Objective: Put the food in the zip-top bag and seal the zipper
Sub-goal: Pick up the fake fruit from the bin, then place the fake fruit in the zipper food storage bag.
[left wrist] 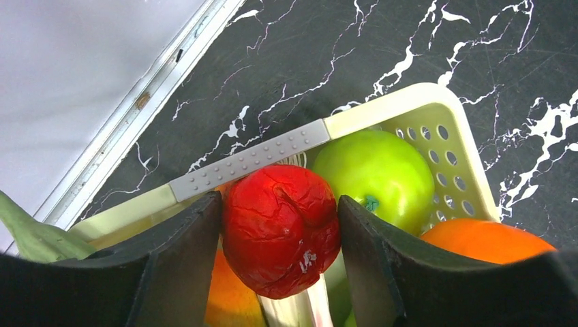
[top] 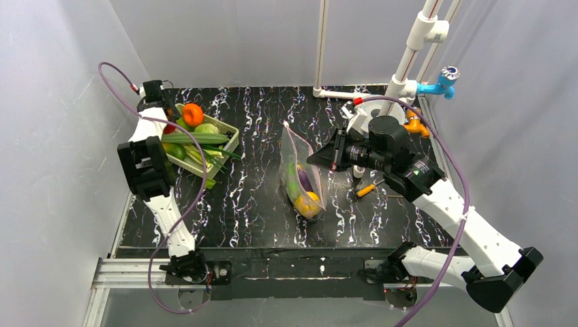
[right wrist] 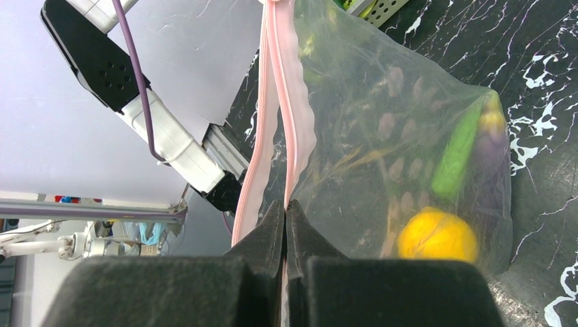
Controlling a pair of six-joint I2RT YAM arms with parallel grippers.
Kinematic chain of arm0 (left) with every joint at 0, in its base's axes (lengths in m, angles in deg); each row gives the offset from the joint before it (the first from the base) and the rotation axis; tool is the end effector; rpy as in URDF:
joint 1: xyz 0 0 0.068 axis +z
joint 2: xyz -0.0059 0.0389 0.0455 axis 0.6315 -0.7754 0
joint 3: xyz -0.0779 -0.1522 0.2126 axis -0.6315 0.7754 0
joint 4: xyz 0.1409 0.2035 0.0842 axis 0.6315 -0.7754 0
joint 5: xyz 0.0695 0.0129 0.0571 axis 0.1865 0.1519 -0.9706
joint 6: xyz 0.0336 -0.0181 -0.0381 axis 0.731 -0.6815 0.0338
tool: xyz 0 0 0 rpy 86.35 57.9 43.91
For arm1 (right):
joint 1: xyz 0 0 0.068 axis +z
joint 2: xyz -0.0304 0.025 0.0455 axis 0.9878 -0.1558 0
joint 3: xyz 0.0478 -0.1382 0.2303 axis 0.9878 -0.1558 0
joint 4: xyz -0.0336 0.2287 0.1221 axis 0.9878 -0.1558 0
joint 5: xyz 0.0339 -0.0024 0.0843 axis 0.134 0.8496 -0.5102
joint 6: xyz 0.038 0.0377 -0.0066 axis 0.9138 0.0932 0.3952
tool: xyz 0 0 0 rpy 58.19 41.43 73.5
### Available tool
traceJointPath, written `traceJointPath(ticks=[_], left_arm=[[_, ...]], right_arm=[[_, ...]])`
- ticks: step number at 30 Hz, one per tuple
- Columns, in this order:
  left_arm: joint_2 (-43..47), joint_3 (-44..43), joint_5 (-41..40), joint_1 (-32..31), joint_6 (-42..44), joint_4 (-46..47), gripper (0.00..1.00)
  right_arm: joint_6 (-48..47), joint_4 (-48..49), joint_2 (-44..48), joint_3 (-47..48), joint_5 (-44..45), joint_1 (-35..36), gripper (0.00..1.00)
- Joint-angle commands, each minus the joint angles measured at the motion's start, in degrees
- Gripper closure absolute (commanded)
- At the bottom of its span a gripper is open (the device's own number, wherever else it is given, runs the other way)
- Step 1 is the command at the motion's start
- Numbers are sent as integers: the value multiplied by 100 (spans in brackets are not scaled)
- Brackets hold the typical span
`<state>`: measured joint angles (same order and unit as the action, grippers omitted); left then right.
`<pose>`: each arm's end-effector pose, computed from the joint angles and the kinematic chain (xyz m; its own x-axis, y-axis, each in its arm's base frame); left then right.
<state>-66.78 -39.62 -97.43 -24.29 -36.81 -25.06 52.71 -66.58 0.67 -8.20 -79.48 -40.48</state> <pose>0.4698 0.1346 0.2404 -0.4247 -0.4299 -0.7968 -0.6173 0.7813 -0.0925 0.1661 0.1558 0.4068 -0.6885 0.2266 -0.6889 -0.5107 0.5229 0.6825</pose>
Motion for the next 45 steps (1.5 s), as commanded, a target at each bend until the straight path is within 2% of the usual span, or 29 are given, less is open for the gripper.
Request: traceJointPath(ticks=[1,8,16,18,21,25,27,29,31,32,36,39,45], left_arm=[[306,-168,-52,46,24,-314,59],[1392,79,104,50,-336,-490,64],[3217,1385,979,38,-1218,-633,66],[3732,1869,1594,16,-1668,-594,66],[4366,2633,3436,-80,-2002,-254,63],[5003,3030,4841,-697,-2198,-139,59],[5726,3465,5978,-1503,-2491,372,56],[6643,4130,6349,-2244,-3092,1509,56],[7281,4582,6370,-2779,-3634,2684,55],[7647,4832,6282,-3227,-4046,3663,52],[7249,4442,6114,-4345,-4057,4439,50],[6910,4195,5932,-4736,-3655,4145,51],[6720,4037,5003,-4963,-2680,2480,49]], right_arm=[[47,136,-12,298,-20,-17,99],[66,202,-144,345,1,-14,99],[62,211,-352,475,88,-21,99],[61,178,-432,531,91,-16,99],[65,165,-544,590,83,-8,99],[104,152,-675,683,31,-17,99],[76,58,-758,784,179,-13,99],[18,1,-874,923,194,-13,99],[6,-19,-972,1022,160,-13,99],[-20,-60,-1055,1153,143,-13,99],[-33,-142,-1169,1401,56,-6,99],[-21,-162,-1089,1364,111,-4,99],[7,-150,-970,1310,161,-4,99]])
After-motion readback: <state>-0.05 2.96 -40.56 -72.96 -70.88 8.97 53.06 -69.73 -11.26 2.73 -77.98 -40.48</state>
